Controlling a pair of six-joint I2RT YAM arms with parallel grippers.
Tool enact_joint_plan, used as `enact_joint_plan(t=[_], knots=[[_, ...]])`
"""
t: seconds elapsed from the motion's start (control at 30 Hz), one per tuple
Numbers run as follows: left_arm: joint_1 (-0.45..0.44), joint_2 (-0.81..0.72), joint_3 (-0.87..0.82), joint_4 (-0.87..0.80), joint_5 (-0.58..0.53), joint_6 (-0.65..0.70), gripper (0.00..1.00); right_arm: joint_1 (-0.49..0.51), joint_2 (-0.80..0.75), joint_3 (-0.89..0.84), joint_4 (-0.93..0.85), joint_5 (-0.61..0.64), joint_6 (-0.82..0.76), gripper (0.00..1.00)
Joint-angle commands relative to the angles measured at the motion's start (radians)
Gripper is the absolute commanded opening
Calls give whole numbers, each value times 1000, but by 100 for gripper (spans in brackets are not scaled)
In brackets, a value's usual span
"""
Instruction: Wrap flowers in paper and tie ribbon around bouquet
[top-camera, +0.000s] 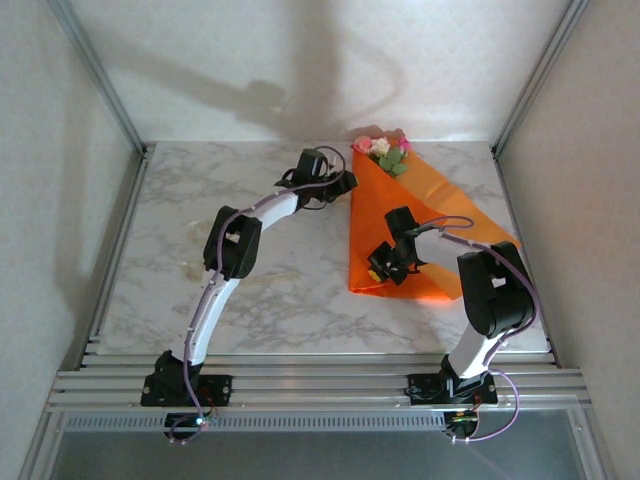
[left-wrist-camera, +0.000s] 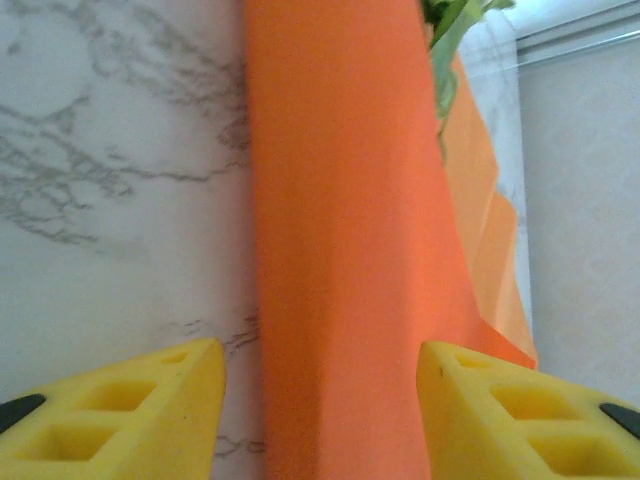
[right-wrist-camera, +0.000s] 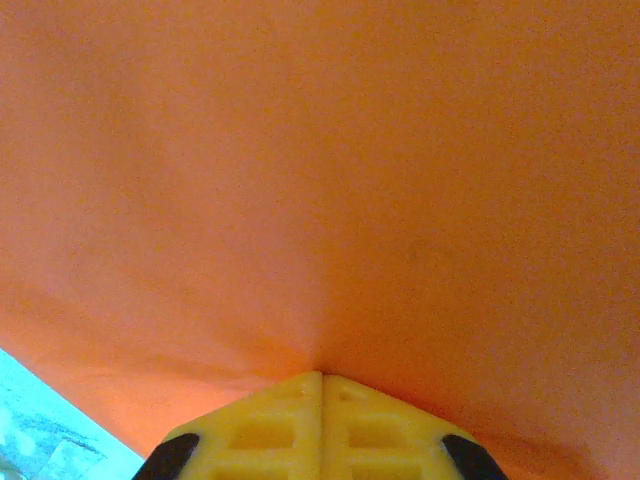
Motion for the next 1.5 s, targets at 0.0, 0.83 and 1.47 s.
enact_joint_plan(t=[0.0,0.83,1.47], knots=[[-13,40,45,-38,21,17,52,0,17,-18,-20,11,-18,1],[46,-287,-458,79,-137,30,0,83,92,137,-127,-142,-260,2],[164,-532,-882,228,-88,-58,39,218,177,116,-138,-88,-260,0]])
